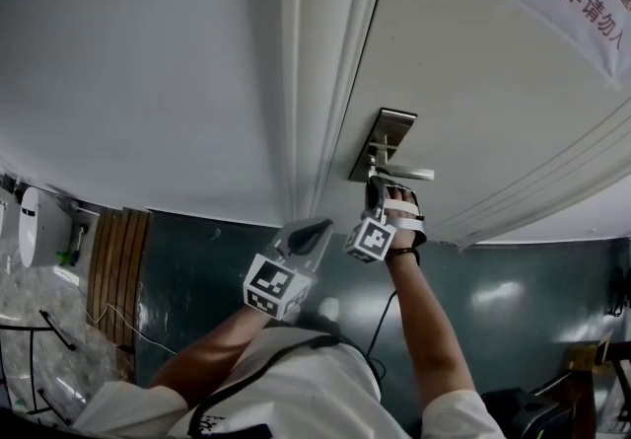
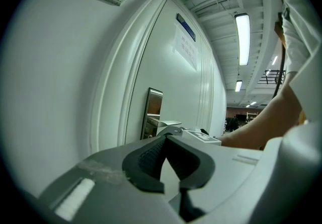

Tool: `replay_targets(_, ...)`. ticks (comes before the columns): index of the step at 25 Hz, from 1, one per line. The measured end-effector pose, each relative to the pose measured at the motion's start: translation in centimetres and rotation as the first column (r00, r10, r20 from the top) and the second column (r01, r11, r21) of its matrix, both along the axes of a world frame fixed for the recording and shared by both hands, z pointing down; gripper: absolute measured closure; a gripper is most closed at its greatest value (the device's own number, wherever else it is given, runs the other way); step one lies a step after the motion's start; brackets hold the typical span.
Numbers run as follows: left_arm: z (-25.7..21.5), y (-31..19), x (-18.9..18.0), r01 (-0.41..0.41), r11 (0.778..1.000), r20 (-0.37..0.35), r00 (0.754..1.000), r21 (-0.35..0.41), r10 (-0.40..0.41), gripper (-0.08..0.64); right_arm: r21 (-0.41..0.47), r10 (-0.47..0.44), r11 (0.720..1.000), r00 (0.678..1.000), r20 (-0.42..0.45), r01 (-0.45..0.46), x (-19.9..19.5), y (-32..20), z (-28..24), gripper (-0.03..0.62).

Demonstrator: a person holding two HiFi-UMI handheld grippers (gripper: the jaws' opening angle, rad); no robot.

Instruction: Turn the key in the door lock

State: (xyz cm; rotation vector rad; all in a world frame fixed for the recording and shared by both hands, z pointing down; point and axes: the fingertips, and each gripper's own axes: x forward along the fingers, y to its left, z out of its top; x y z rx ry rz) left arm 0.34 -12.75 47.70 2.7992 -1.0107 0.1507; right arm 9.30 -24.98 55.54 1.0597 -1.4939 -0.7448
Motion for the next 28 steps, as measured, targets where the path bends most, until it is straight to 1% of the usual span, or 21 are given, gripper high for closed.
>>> replay_targets(3,-0.3,0.1,0.3,-0.003,1.000,-0.009,1.000,-0.002,0.003,0.555,-0.001,0.017,1.000,1.000,-0.003,-0.017,0.4,-0.1,0.9,0.532)
replay_targets(6,-0.5,0.0,0.4,-0.002,1.000,-0.013,1.000,0.005,0.002,0.555,-0.001,0.012,1.000,1.000,-0.003,-0.012,0.4,-0.1,0.9,0.532)
replay_targets(13,-0.3,0.3,0.8,-0.006,1.000,-0.007,1.000,0.001,0.006,0.555,0.008,-0.061,0.998,0.991,-0.121,0.062,0.3,-0.1,1.1,0.529)
replay_targets(16,-0.2,0.4,1.1,-0.009,1.000,-0.004,1.000,0.004,0.009,0.555,0.003,-0.087,0.996,0.987,-0.134,0.088,0.0,0.1,0.5,0.528)
replay_targets(19,-0.3,0.5,1.4,-0.009,1.000,-0.004,1.000,0.005,0.009,0.555,-0.014,-0.064,0.998,0.992,-0.110,0.063,0.4,0.0,1.1,0.521)
replay_targets(22,-0.3,0.5,1.6,-0.010,1.000,-0.001,1.000,0.007,0.010,0.555,-0.040,-0.051,0.998,0.997,-0.060,0.049,0.5,0.2,1.3,0.520)
replay_targets(26,-0.4,0.5,1.8,-0.009,1.000,-0.002,1.000,0.005,0.009,0.555,-0.047,-0.038,0.998,0.999,0.016,0.038,0.9,0.4,1.4,0.471)
replay_targets(28,-0.5,0.4,1.9,-0.009,1.000,-0.003,1.000,0.006,0.009,0.555,-0.060,-0.029,0.998,0.997,0.072,0.034,1.0,1.0,1.1,0.453)
